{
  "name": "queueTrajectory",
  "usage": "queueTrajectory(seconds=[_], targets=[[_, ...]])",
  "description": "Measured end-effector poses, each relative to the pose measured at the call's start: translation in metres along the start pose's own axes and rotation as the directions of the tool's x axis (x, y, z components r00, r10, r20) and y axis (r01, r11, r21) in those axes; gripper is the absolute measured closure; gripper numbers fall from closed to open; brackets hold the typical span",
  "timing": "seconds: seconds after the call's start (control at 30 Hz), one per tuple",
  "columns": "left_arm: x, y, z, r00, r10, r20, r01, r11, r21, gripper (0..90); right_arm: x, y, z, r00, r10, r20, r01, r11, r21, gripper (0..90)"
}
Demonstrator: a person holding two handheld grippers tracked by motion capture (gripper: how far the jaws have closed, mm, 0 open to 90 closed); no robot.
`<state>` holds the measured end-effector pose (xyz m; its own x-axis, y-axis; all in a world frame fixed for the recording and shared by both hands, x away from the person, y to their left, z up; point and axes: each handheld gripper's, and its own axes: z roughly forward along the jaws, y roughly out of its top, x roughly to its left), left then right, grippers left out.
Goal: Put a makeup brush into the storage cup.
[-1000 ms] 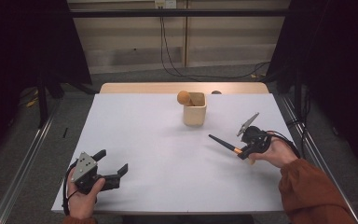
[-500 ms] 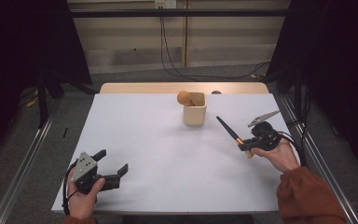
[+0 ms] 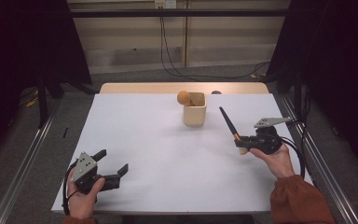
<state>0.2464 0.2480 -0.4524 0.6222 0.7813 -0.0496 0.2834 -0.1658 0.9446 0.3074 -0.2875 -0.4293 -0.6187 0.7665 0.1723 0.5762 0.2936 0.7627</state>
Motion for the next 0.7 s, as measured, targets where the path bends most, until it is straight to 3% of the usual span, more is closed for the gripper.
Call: queueTrajectory(seconds=[0.07, 0.3, 0.7], targets=[[0.0, 0.0, 0.0, 1.0, -0.006, 0.005, 0.006, 1.0, -0.001, 4.0, -0.001, -0.003, 0.0, 0.9998, 0.018, -0.004, -0.018, 0.999, -0.036, 74.2], [-0.002, 0.005, 0.0, 0.9986, -0.014, 0.051, 0.015, 0.9997, -0.018, 4.0, 0.007, -0.002, -0.003, 0.9989, -0.004, -0.047, -0.002, 0.992, -0.123, 74.2], [-0.015, 0.013, 0.002, 0.9951, 0.006, 0.098, -0.003, 0.9995, -0.032, 3.4, 0.027, -0.004, -0.005, 0.9942, -0.058, -0.09, 0.043, 0.985, -0.166, 74.2]])
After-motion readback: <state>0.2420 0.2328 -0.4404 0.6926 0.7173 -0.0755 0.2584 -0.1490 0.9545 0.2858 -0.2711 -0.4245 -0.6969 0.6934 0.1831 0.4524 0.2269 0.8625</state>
